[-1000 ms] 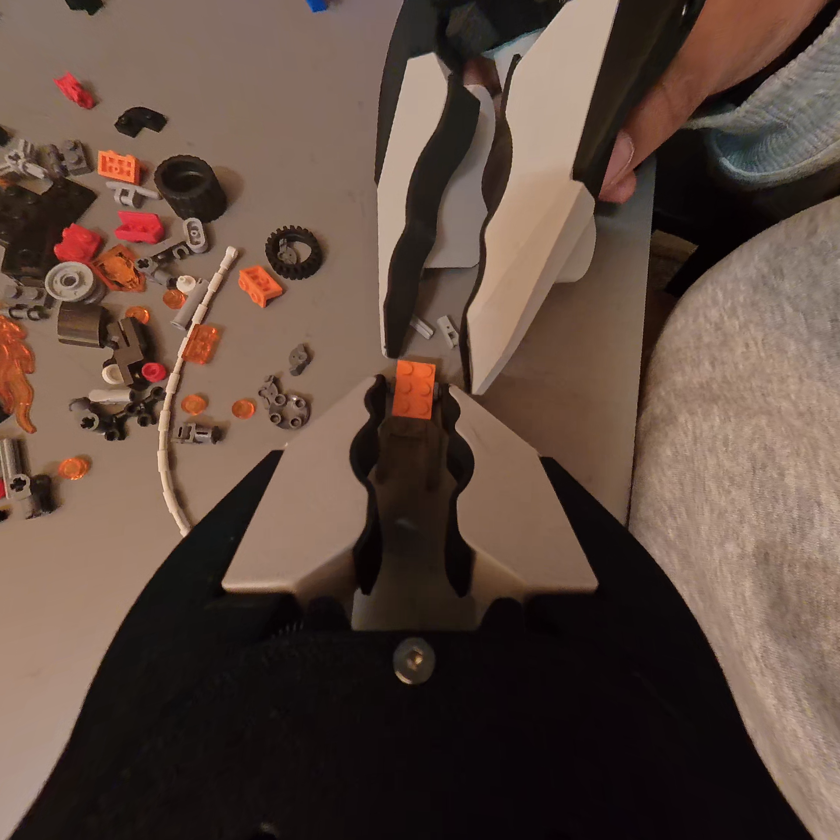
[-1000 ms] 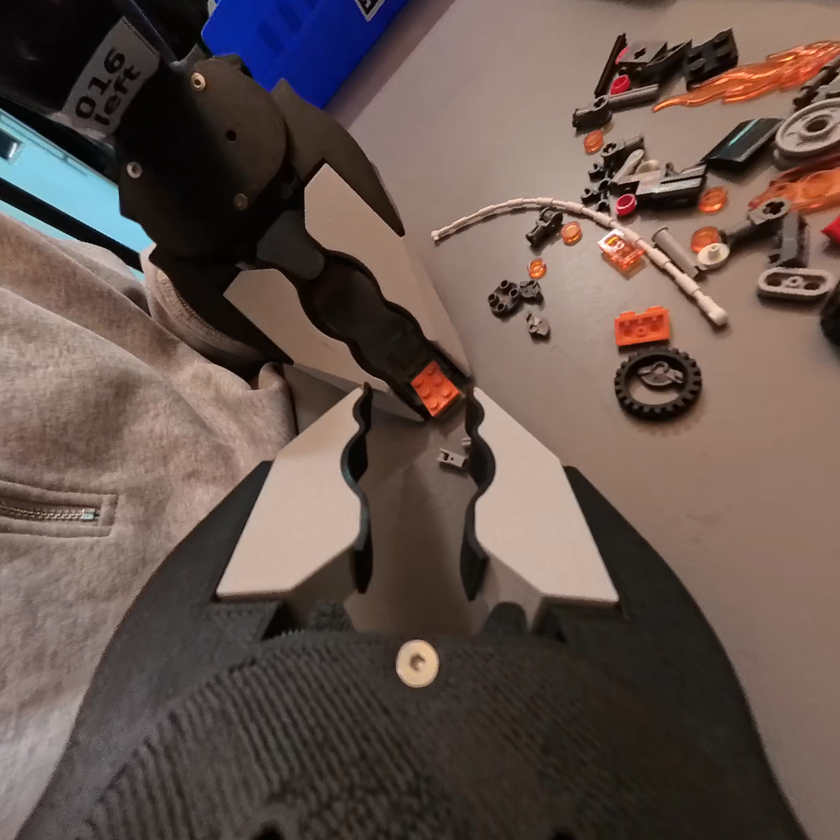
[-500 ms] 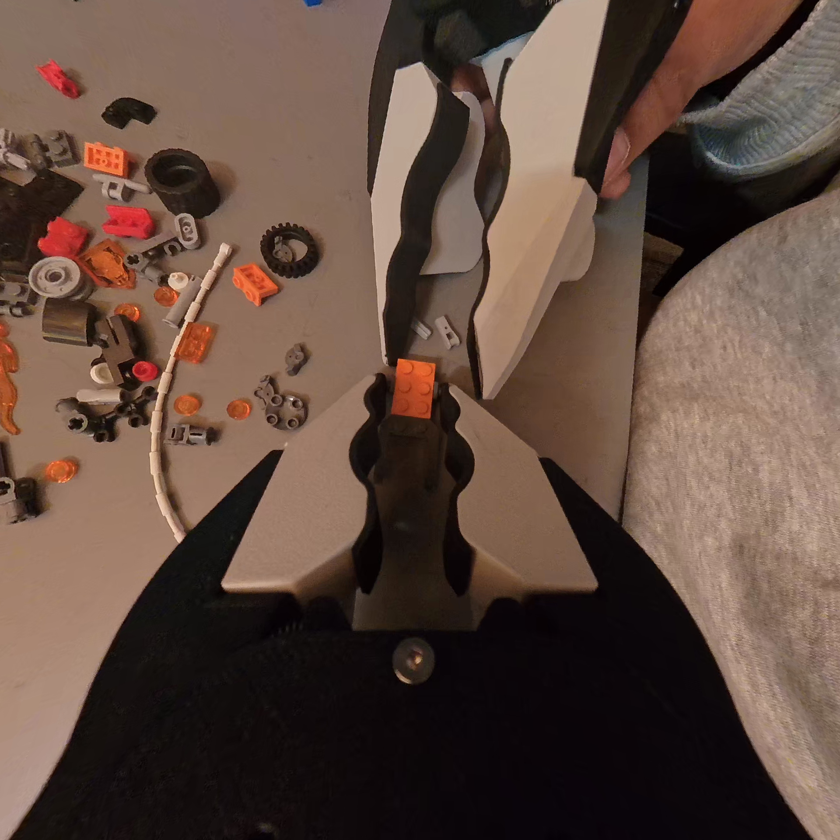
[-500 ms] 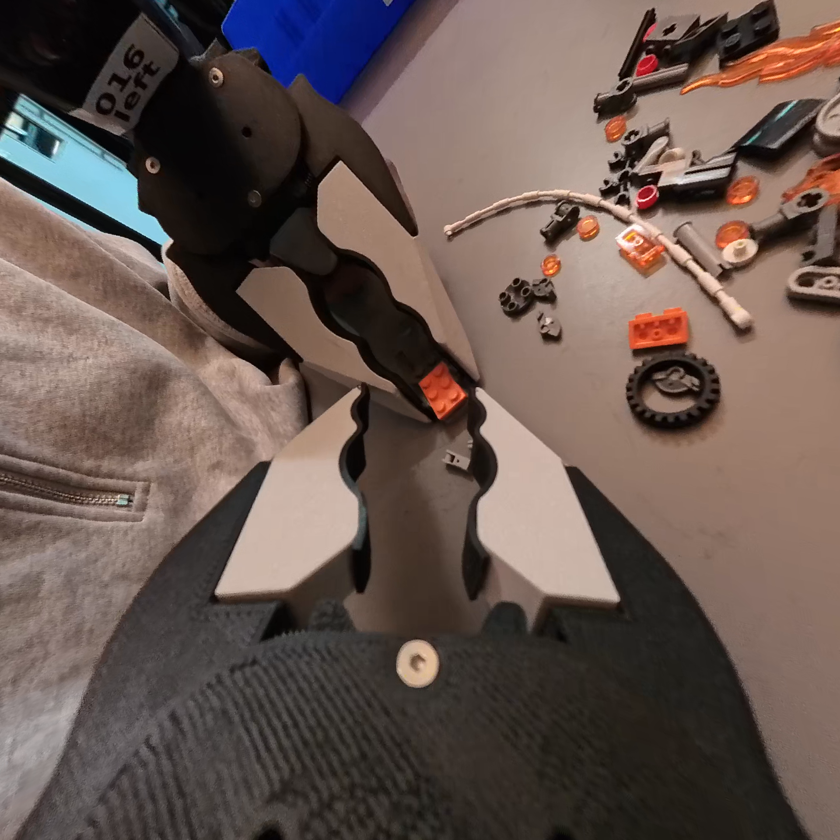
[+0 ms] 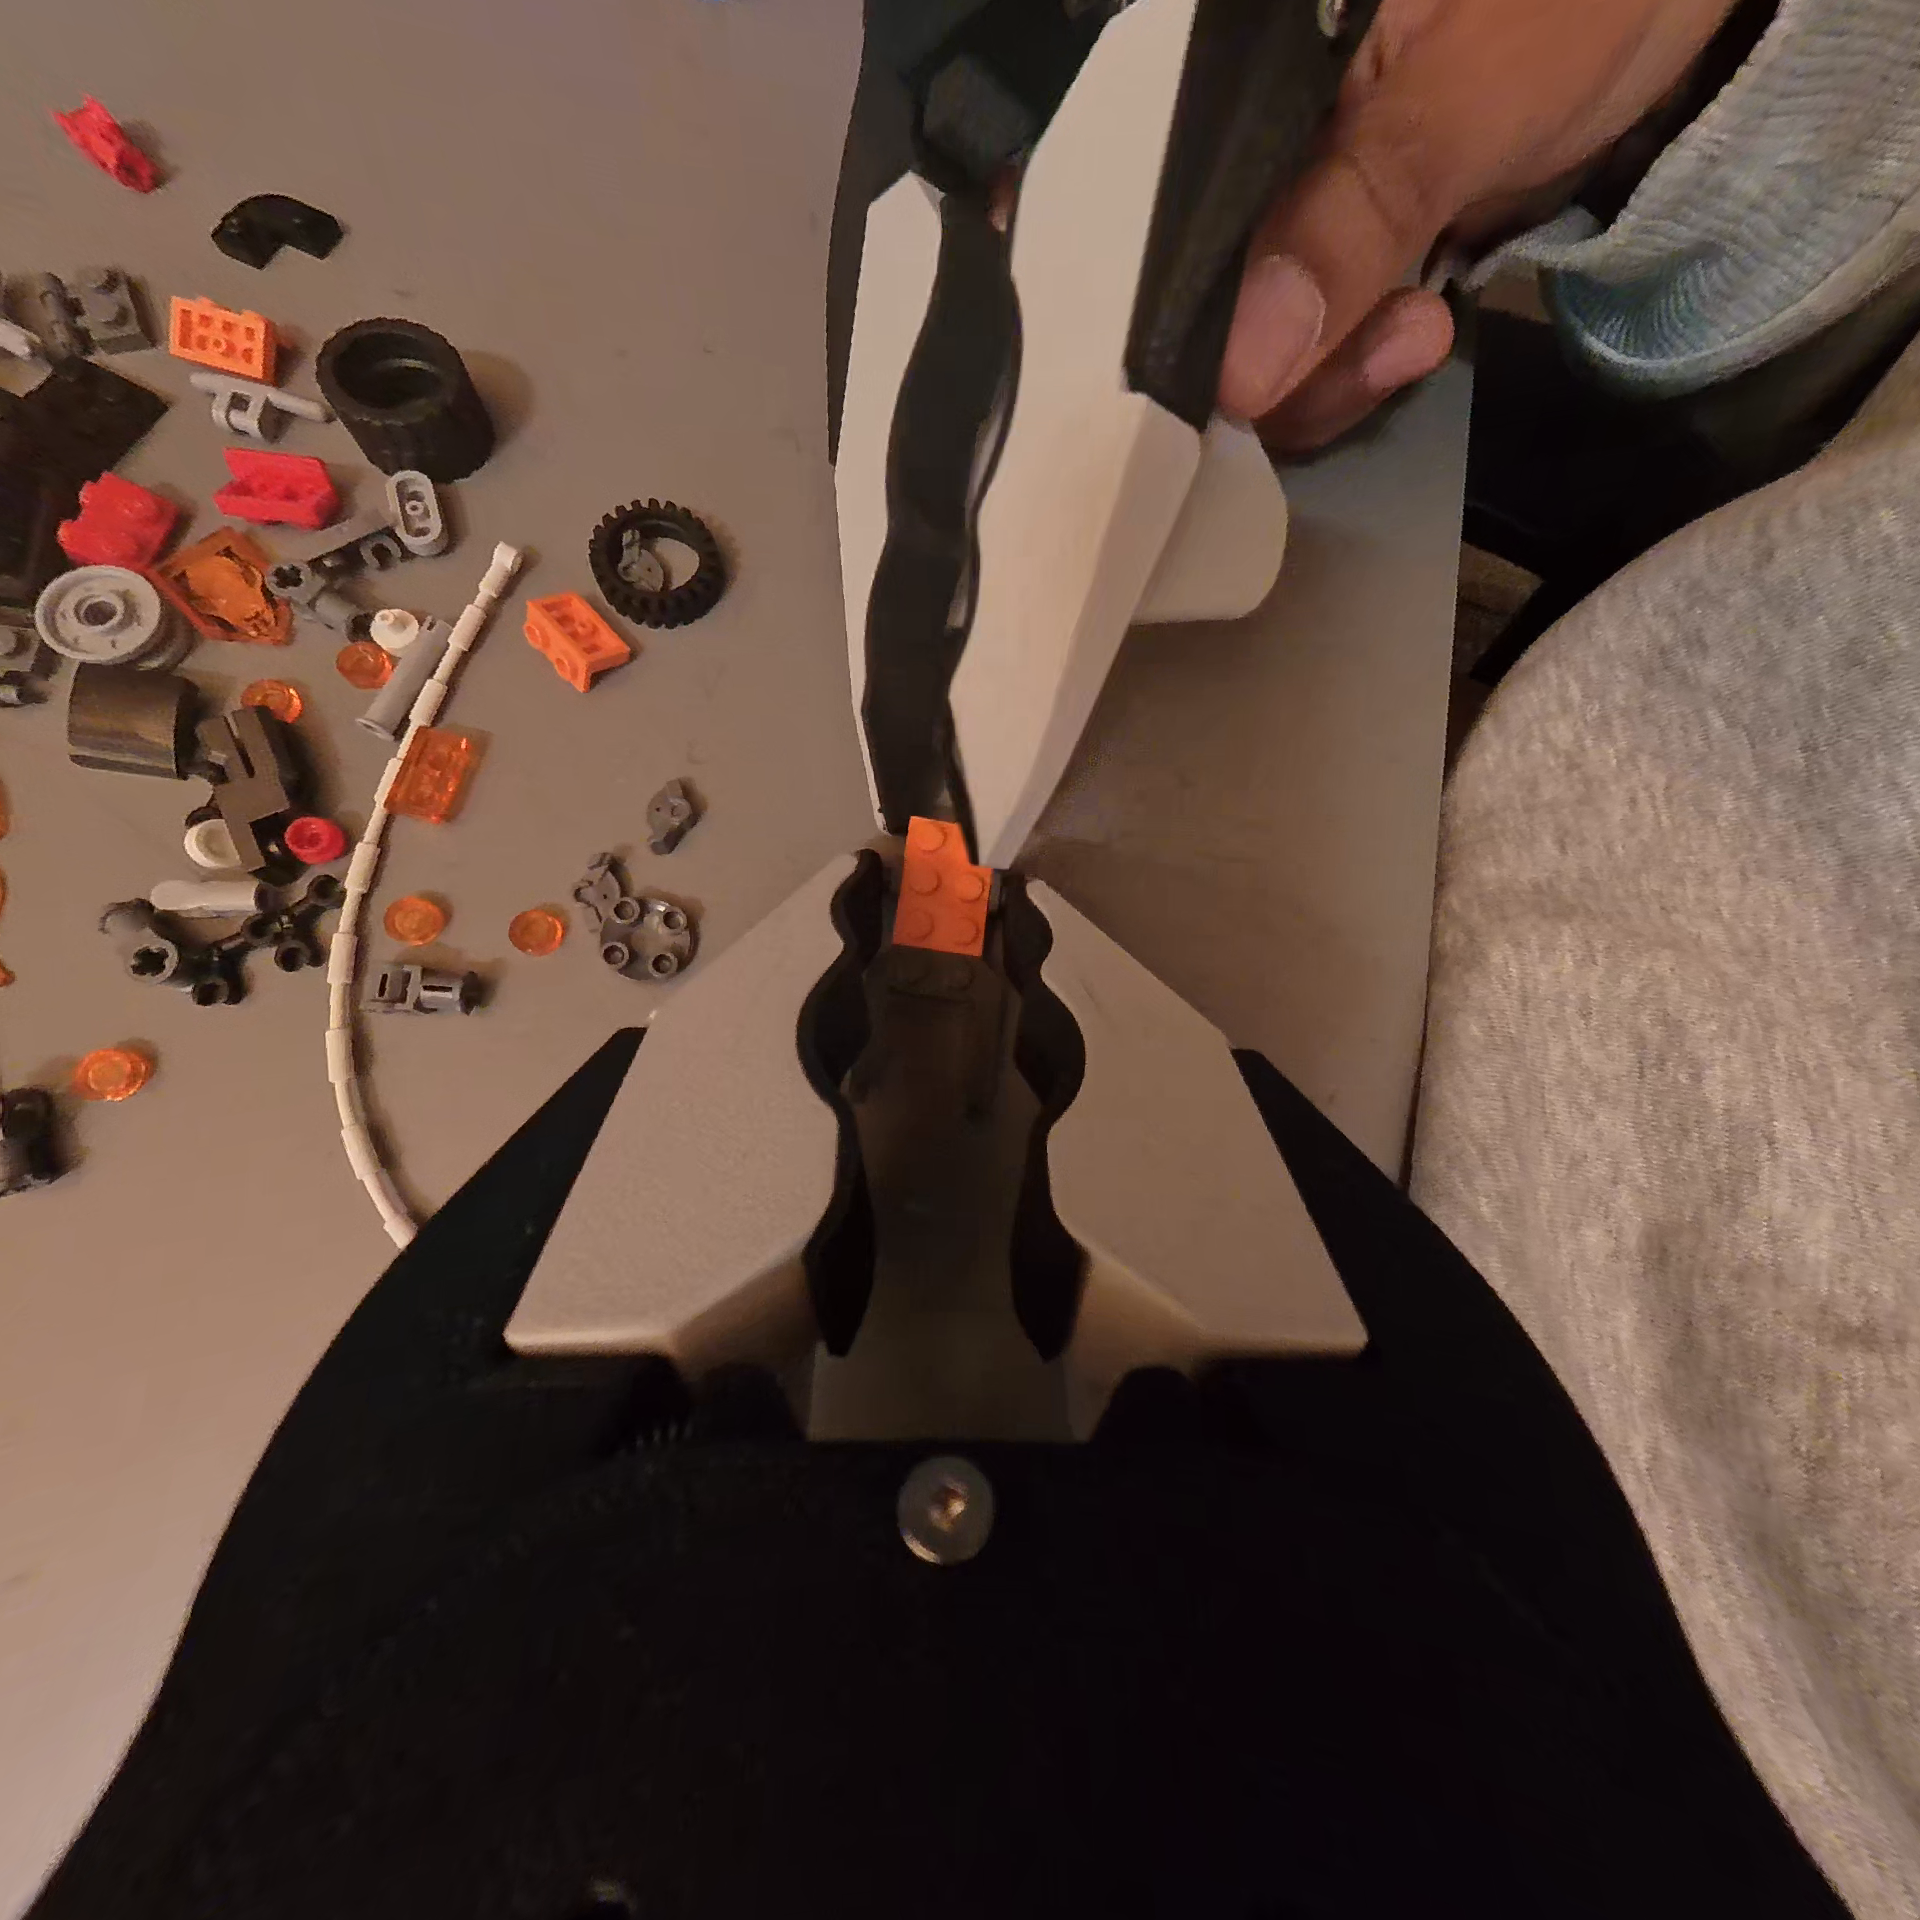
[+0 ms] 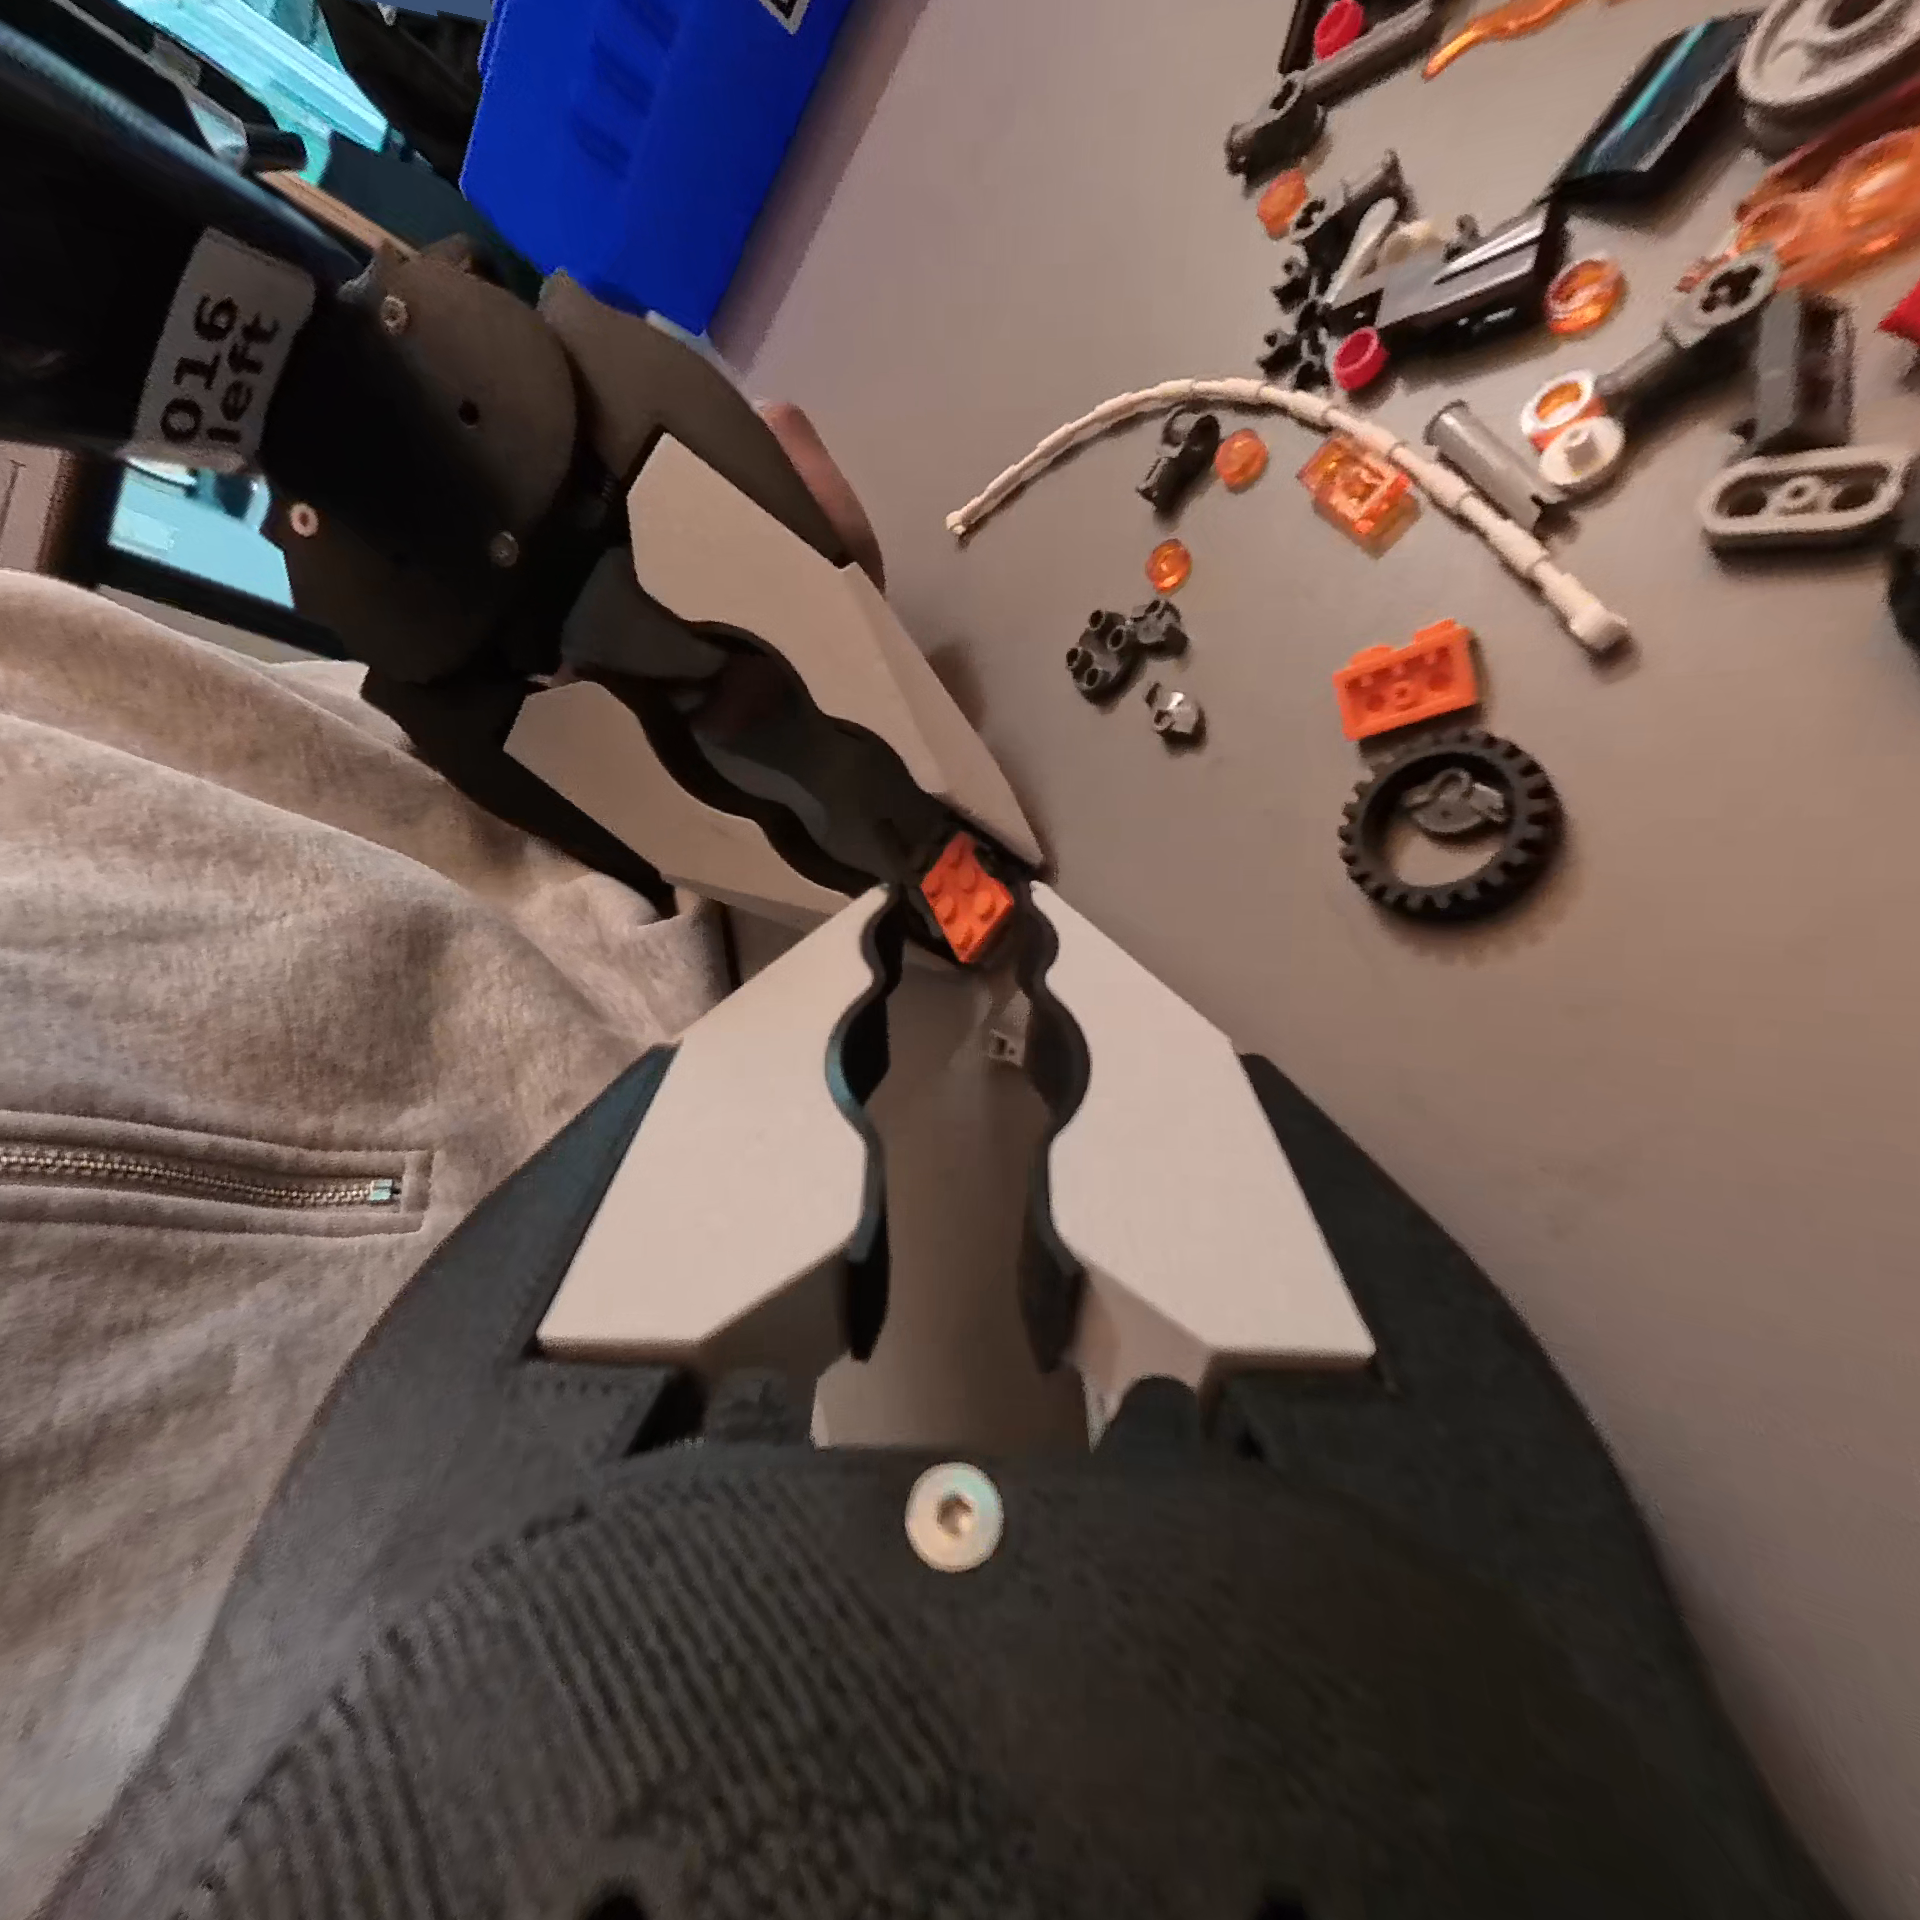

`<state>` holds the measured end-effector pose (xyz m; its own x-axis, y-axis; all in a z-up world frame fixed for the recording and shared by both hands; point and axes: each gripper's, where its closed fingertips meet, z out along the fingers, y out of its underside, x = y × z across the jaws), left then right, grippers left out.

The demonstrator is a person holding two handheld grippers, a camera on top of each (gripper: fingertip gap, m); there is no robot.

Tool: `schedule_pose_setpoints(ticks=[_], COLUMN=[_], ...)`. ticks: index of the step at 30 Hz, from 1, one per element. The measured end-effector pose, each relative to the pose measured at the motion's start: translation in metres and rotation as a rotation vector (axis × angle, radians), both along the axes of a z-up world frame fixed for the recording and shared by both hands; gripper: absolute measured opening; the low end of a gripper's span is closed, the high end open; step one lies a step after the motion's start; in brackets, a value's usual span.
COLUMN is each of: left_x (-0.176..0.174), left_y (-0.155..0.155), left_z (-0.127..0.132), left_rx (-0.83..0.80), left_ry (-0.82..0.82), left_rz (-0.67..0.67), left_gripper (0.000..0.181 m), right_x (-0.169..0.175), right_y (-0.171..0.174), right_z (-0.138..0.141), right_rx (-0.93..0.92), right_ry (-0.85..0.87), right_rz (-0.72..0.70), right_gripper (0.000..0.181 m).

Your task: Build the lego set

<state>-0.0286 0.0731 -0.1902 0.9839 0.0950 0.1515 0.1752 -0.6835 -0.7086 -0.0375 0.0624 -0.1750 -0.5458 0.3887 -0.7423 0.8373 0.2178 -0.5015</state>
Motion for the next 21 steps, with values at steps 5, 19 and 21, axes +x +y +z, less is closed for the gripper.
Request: schedule_pose_setpoints(ticks=[5, 19, 21], left_x=[0.000, -0.005, -0.005], left_y=[0.000, 0.000, 0.000], left_z=[0.000, 0.000, 0.000], left_rx=[0.001, 0.002, 0.005], left_ry=[-0.010, -0.016, -0.029], left_rz=[0.007, 0.052, 0.051], left_gripper=[0.022, 0.023, 0.023], right_x=[-0.004, -0.001, 0.000], right_y=[0.002, 0.005, 0.007], right_z=[-0.004, 0.016, 0.017], right_rx=[-0.011, -0.193, -0.195], right_ry=[-0.062, -0.157, -0.134], right_rz=[-0.015, -0.040, -0.047], right_gripper=[0.005, 0.000, 0.000])
